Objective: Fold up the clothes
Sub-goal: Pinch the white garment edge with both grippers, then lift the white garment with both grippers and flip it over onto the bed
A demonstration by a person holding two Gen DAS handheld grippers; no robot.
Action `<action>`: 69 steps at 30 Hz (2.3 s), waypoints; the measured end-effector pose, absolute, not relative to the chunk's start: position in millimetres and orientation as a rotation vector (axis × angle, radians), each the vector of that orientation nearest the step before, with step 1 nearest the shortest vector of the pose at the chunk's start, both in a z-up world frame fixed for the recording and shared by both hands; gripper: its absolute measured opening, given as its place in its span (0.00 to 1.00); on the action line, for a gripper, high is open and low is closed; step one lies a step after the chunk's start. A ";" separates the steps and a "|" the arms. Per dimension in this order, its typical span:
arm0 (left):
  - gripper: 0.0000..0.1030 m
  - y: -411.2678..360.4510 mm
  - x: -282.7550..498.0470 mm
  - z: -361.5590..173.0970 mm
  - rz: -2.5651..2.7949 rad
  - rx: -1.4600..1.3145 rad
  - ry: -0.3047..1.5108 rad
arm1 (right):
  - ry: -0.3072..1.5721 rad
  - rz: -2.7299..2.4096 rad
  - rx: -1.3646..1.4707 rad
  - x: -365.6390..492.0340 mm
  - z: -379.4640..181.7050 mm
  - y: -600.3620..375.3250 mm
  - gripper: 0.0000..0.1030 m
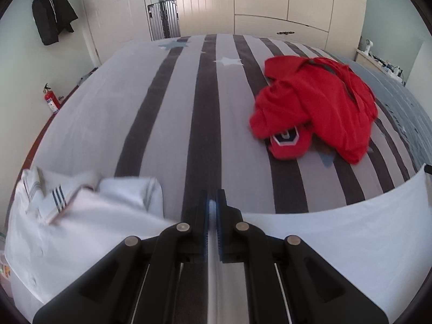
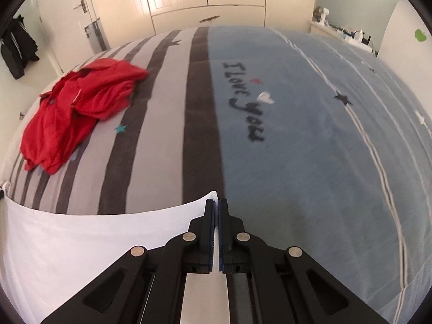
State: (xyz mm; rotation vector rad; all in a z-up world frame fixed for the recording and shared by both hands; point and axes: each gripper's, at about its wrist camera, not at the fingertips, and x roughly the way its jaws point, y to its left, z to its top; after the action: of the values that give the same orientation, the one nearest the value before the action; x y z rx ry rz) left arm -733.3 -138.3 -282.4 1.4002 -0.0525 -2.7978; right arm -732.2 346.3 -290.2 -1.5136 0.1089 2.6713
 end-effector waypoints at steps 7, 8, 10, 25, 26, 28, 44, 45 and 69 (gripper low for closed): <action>0.03 -135.6 -755.6 -293.0 -2.750 1.441 -0.124 | 0.021 2.650 -1.513 -753.6 -289.9 360.7 0.01; 0.03 -135.8 -758.1 -295.4 -2.742 1.440 -0.128 | 0.011 2.645 -1.515 -752.8 -289.7 362.5 0.01; 0.03 -135.1 -764.1 -300.6 -2.729 1.442 -0.146 | -0.011 2.634 -1.516 -753.9 -290.7 364.5 0.01; 0.25 -141.7 -770.8 -278.8 -2.723 1.292 -0.084 | -0.065 2.620 -1.497 -762.2 -290.5 373.6 0.16; 0.25 -141.5 -765.7 -270.9 -2.746 1.294 -0.074 | -0.056 2.642 -1.502 -751.3 -286.0 369.2 0.17; 0.25 -140.7 -746.5 -258.3 -2.786 1.302 -0.077 | -0.040 2.691 -1.518 -726.9 -277.2 358.2 0.17; 0.38 -244.9 -401.1 -295.0 -2.515 1.592 0.166 | 0.063 2.922 -1.703 -431.7 -266.8 230.3 0.18; 0.39 -247.7 -380.0 -294.1 -2.500 1.585 0.195 | 0.070 2.902 -1.735 -412.3 -271.9 222.8 0.18; 0.08 -257.9 -217.9 -303.8 -2.521 1.587 0.437 | 0.156 2.932 -1.950 -206.9 -280.4 171.1 0.19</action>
State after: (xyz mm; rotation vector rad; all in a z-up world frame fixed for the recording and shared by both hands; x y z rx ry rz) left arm -217.9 -257.9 -303.8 1.5873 0.4371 -2.5210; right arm -206.9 171.1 -280.4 -1.9495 0.1557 2.9318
